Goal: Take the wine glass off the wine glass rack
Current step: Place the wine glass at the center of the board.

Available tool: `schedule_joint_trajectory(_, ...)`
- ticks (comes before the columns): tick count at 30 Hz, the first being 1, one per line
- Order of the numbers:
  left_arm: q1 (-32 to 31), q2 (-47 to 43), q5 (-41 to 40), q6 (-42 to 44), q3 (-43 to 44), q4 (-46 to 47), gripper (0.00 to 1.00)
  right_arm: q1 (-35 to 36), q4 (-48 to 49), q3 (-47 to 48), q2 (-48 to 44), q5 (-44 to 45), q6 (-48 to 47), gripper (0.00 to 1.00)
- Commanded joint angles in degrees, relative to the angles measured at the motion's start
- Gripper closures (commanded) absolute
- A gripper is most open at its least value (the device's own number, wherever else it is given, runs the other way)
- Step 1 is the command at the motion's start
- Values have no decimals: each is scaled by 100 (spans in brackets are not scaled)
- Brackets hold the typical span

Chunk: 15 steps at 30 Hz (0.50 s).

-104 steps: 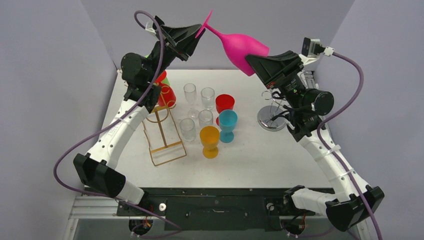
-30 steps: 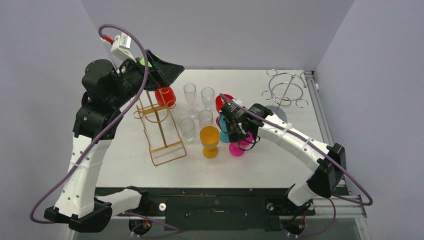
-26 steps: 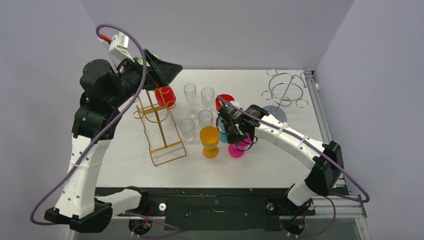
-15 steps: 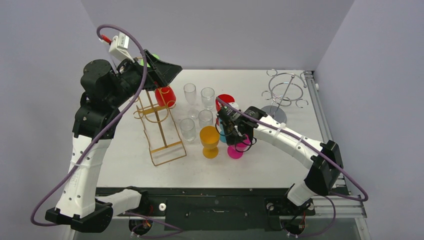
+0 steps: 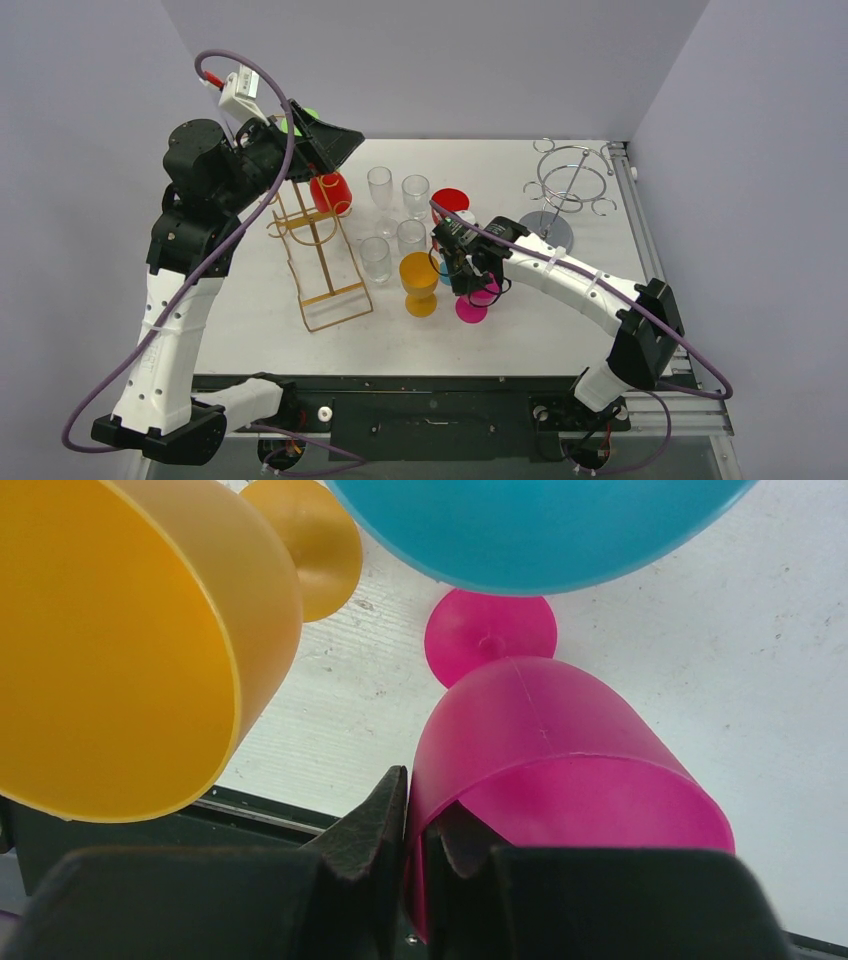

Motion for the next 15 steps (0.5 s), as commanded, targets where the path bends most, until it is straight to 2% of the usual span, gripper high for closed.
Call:
schedule_joint_trajectory(1,41,-48,95,-8,34,273,4,51,71,113,-17,59,-41,91)
schedule_joint_trajectory(6,41,-15,91,-17,47,282,4,51,-86,296,-120,111,-64,82)
schedule_joint_trajectory(15,49,129,-16,20,124,225,4,54,-370,623,-399,206,-43,74)
